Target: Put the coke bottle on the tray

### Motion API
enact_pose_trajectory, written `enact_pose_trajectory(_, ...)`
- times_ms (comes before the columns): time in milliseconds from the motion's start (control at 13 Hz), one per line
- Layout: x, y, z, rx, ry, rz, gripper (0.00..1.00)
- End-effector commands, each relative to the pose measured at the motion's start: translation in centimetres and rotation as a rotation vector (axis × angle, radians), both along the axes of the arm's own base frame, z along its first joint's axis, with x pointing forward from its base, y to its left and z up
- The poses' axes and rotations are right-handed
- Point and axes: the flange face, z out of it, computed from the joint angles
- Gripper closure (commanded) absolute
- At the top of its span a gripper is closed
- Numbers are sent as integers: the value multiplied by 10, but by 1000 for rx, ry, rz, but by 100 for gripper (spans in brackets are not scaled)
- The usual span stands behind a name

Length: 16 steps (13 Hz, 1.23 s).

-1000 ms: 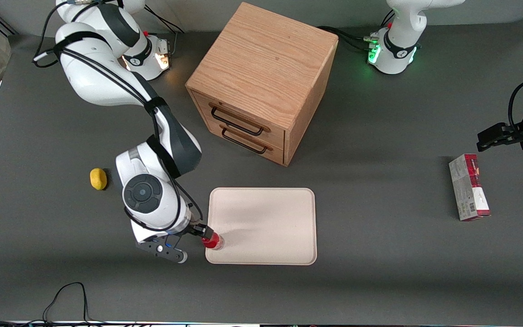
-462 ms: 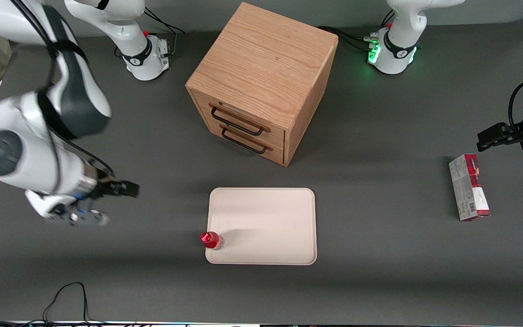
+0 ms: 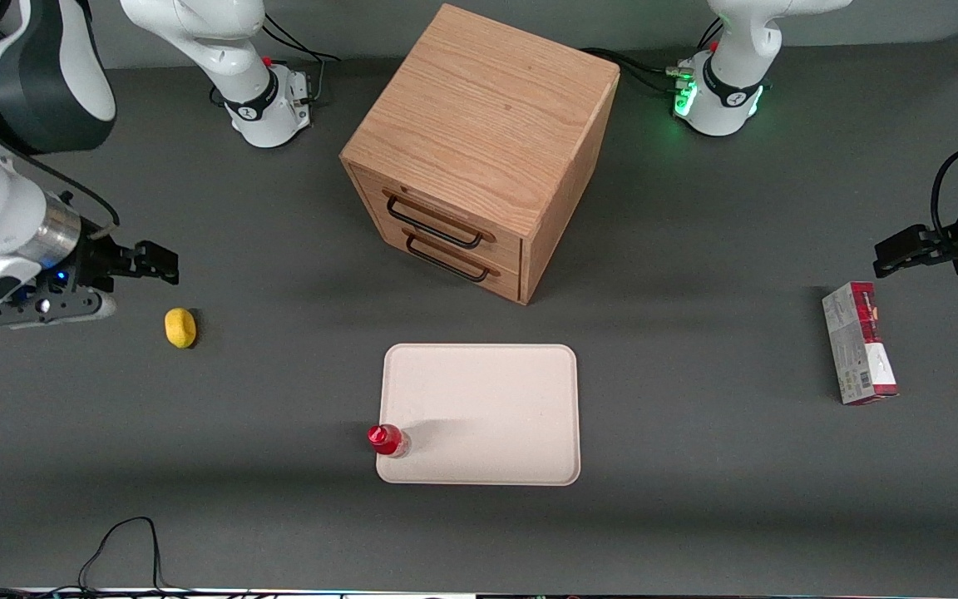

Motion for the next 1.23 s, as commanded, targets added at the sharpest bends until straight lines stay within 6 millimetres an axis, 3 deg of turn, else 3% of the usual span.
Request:
enact_pose_trajectory(0, -18, 5, 10, 24, 7, 29, 0)
enact_pose_trajectory(77, -19, 15, 8, 24, 15, 47, 0)
enact_pose_trajectory(231, -15, -4, 6, 38, 18, 2, 0)
enact_pose_trajectory(462, -14, -4, 11, 74, 22, -5, 0)
enact_pose_trajectory(692, -14, 3, 31, 67, 28, 17, 0)
enact_pose_trajectory(923, -12, -5, 57, 62, -3, 10, 0)
enact_pose_trajectory(1154, -11, -19, 58, 66, -4, 23, 0)
